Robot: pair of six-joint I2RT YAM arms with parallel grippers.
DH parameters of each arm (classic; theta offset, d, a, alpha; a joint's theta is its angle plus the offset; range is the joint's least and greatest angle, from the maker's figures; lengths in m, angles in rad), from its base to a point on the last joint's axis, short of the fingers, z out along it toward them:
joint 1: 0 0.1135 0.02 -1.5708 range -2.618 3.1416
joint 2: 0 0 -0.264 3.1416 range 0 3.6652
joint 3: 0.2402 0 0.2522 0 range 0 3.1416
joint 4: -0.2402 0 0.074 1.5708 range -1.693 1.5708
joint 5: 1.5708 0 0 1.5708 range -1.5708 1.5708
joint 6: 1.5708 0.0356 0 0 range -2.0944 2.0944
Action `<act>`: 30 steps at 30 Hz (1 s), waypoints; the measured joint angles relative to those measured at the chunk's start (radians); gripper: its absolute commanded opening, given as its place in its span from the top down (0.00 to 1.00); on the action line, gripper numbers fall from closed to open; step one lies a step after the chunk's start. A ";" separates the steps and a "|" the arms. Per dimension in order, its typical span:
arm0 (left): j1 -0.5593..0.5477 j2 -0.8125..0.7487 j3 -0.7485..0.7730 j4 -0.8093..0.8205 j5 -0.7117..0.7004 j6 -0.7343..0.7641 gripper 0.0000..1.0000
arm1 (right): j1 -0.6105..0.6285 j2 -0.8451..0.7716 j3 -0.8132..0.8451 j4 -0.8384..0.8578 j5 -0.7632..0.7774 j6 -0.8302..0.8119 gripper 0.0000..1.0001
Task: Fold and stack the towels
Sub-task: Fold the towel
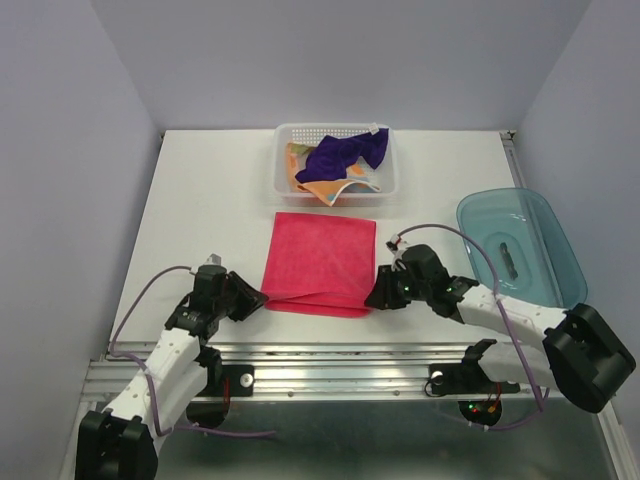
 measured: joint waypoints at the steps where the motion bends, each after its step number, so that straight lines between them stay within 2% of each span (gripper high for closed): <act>1: 0.000 0.000 0.000 -0.008 -0.001 0.002 0.55 | 0.000 -0.003 -0.003 0.000 -0.005 0.003 0.48; 4: 0.000 -0.008 0.000 -0.019 -0.003 -0.002 0.48 | 0.000 -0.035 -0.012 -0.004 -0.030 0.004 0.46; 5: 0.000 -0.013 0.002 -0.024 -0.003 -0.002 0.39 | 0.001 -0.053 -0.013 -0.004 -0.038 0.004 0.45; 6: 0.000 -0.020 0.005 -0.034 -0.003 0.000 0.34 | 0.001 -0.077 -0.013 -0.005 -0.047 0.003 0.42; 7: 0.000 -0.026 0.008 -0.037 -0.003 -0.003 0.34 | 0.002 -0.097 -0.013 -0.005 -0.054 0.003 0.41; 8: 0.000 -0.032 0.013 -0.042 -0.004 -0.001 0.27 | 0.003 -0.115 -0.013 -0.005 -0.058 0.003 0.41; 9: 0.000 -0.042 0.019 -0.047 -0.005 -0.005 0.25 | 0.005 -0.134 -0.013 -0.007 -0.061 0.002 0.38; 12: 0.000 -0.061 0.043 -0.062 -0.020 -0.010 0.12 | 0.005 -0.169 -0.012 -0.016 -0.050 0.002 0.32; 13: 0.000 -0.061 0.053 -0.067 -0.024 -0.008 0.01 | 0.005 -0.177 -0.008 -0.033 -0.029 0.000 0.26; 15: -0.003 -0.051 0.100 -0.079 -0.068 -0.003 0.01 | 0.005 -0.174 0.006 -0.070 0.020 0.001 0.21; 19: -0.003 0.023 0.190 -0.039 -0.140 0.027 0.01 | 0.005 -0.145 0.069 -0.108 0.210 0.024 0.24; 24: -0.003 0.271 0.304 0.137 -0.148 0.100 0.03 | 0.000 -0.019 0.180 -0.075 0.424 0.041 0.31; 27: -0.003 0.487 0.403 0.222 -0.115 0.172 0.08 | -0.027 0.076 0.228 -0.008 0.464 0.039 0.32; 30: -0.003 0.635 0.497 0.279 -0.097 0.234 0.10 | -0.080 0.168 0.247 0.056 0.474 0.022 0.34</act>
